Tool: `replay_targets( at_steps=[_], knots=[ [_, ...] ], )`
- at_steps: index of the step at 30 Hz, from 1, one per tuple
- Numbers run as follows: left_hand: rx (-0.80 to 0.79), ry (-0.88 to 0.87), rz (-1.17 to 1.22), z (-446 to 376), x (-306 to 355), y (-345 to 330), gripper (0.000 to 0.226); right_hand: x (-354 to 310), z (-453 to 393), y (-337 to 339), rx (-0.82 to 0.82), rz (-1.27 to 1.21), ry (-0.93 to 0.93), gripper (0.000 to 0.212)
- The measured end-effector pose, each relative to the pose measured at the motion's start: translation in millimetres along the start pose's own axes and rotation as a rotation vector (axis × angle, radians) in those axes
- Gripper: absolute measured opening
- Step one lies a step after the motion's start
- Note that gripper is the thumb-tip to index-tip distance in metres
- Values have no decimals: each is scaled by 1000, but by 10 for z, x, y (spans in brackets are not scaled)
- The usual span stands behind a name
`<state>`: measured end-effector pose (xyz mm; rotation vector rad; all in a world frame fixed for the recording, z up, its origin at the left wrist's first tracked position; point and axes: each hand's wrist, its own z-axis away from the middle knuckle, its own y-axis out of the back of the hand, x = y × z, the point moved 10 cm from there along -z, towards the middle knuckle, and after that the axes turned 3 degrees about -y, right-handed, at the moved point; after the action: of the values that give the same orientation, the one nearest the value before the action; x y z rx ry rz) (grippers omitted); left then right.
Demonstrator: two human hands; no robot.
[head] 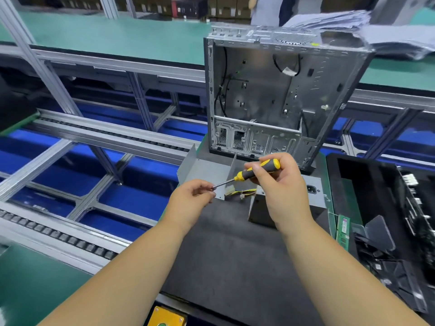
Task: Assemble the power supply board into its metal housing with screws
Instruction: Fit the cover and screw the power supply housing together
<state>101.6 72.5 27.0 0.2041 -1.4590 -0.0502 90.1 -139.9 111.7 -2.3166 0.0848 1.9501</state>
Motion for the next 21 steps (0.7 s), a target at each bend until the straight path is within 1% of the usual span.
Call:
replay_targets(
  at_steps=[3, 5, 7, 9, 11, 13, 16, 21],
  knots=[
    [-23, -49, 20, 67, 202, -178, 17, -153, 35, 196, 31, 31, 39, 11],
    [-30, -47, 80, 114, 280, -306, 20, -249, 65, 352, 68, 33, 62, 11],
    [-41, -15, 164, 159, 309, -442, 23, -339, 91, 505, 98, 39, 81, 10],
    [-60, 44, 298, 201, 305, -595, 27, -415, 116, 659, 123, 44, 91, 10],
    [-84, 102, 441, 239, 303, -755, 26, -470, 141, 795, 136, 43, 91, 11],
    [-119, 135, 529, 280, 322, -913, 24, -516, 172, 913, 136, 59, 86, 11],
    [-153, 158, 575, 353, 354, -1110, 21, -592, 222, 1106, 142, 50, 96, 11],
    [-155, 185, 557, 509, 378, -1386, 17, -667, 296, 1407, 139, 31, 105, 11]
  ],
)
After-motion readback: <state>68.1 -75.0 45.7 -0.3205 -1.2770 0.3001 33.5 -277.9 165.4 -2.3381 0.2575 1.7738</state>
